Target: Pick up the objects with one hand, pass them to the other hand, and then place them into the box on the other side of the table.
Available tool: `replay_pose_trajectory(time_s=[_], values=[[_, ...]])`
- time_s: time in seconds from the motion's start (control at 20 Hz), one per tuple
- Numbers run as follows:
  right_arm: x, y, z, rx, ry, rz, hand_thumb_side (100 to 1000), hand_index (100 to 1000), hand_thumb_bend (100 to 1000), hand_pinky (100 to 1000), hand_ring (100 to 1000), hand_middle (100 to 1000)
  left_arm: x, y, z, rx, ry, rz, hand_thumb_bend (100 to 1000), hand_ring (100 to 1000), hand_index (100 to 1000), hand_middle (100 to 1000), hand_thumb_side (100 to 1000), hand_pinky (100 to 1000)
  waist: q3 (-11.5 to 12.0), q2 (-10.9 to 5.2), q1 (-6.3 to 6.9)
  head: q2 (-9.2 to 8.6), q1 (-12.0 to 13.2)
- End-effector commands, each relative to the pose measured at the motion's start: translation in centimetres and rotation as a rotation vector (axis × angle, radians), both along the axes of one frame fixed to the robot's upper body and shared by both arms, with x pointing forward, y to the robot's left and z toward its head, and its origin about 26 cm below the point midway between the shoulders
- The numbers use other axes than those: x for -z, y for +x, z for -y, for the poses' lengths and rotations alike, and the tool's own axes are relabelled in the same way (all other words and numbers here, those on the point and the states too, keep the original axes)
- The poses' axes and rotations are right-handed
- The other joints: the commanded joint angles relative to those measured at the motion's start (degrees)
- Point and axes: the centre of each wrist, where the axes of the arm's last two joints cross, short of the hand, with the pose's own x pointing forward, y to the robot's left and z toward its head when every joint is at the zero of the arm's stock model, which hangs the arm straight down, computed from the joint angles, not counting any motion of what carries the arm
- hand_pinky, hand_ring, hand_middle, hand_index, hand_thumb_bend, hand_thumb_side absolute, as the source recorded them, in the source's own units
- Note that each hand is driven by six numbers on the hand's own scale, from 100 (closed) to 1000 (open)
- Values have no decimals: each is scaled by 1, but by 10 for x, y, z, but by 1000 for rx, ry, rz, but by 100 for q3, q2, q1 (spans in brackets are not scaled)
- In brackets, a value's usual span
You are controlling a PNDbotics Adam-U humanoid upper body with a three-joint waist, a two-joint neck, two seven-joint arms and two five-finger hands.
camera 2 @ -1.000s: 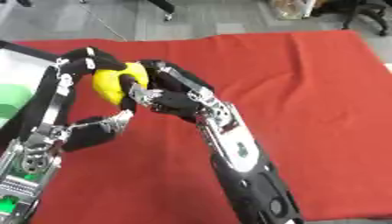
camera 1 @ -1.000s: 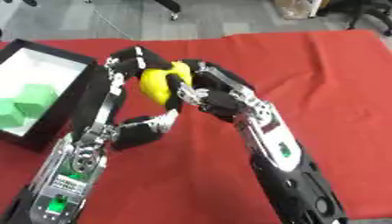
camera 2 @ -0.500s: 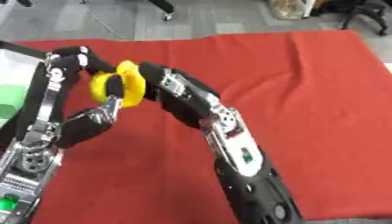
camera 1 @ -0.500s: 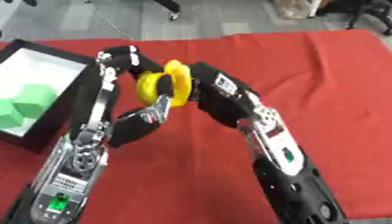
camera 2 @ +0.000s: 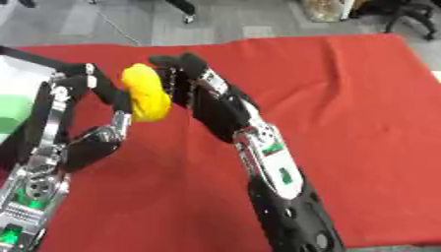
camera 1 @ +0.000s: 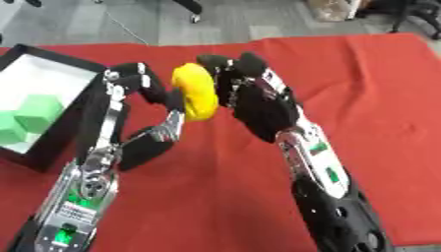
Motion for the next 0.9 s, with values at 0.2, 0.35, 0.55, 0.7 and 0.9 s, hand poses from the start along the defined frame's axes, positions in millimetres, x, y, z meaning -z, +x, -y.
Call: replay_pose_trajectory(time_s=[0.2, 0.35, 0.55, 0.7, 0.9], values=[[-10, -3, -2, -14, 27, 27, 807, 850, 349, 838, 787, 707, -11, 0, -1, 11, -25, 22, 100, 406, 428, 420, 414, 411, 0, -176, 32, -9, -23], [-11, -3, -1, -12, 26, 30, 808, 848, 347, 837, 786, 706, -13, -1, 1, 29, -11, 19, 100, 437, 461, 453, 377, 450, -9, -175, 33, -9, -22], [-11, -4, -1, -13, 23, 33, 812, 846, 341, 836, 785, 705, -18, -2, 5, 58, 1, 28, 100, 473, 501, 487, 303, 503, -20, -184, 35, -9, -25], [-12, -5, -1, -15, 21, 37, 816, 844, 336, 835, 784, 705, -21, -2, 7, 80, 15, 31, 100, 505, 536, 520, 241, 552, -27, -187, 35, -9, -21], [-14, -6, -2, -24, 12, 46, 798, 843, 348, 834, 784, 704, -23, -4, 10, 115, 46, 32, 100, 542, 575, 559, 178, 598, -30, -191, 36, -9, -25]])
